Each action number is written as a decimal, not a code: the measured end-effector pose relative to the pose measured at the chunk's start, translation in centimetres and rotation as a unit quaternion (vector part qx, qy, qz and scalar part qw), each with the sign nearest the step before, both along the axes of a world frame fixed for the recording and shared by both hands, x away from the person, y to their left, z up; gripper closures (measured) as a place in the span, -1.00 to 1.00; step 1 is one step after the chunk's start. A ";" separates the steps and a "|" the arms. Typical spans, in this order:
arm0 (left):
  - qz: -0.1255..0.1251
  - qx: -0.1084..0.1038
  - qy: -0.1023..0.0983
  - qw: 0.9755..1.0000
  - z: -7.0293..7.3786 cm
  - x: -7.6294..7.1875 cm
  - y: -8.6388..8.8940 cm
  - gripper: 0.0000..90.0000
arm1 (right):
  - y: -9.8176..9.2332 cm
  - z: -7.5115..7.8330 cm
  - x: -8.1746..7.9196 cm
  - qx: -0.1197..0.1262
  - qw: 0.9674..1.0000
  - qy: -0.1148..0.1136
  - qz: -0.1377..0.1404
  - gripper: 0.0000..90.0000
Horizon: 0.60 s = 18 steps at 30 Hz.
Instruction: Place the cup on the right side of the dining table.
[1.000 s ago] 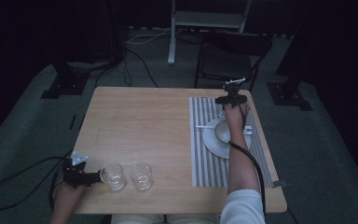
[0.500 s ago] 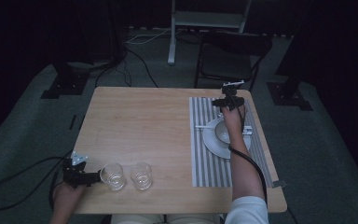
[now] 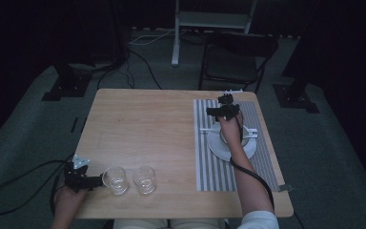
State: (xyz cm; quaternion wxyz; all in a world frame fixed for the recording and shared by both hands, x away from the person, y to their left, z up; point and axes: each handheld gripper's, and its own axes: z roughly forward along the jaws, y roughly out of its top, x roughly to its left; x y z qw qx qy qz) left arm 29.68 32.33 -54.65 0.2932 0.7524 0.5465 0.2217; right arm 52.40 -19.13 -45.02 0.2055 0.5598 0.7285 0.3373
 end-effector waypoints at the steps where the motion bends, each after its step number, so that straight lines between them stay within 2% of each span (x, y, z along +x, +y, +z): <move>1: 0.000 0.000 0.000 1.000 0.0 0.0 0.0 -0.98 | 0.3 -0.1 -0.3 0.001 1.000 0.001 0.007 -0.72; 5: 0.000 0.000 0.000 1.000 0.0 0.0 0.0 -0.98 | 1.3 -0.5 -1.9 -0.002 1.000 -0.005 0.029 -0.72; 11: 0.000 0.000 0.000 1.000 0.0 0.0 0.0 -0.98 | 2.1 -1.1 -4.2 0.013 0.998 -0.004 0.058 -0.73; 18: 0.000 0.000 0.000 1.000 0.0 0.0 0.0 -0.98 | 2.7 -1.6 -6.8 0.003 0.997 -0.014 0.077 -0.74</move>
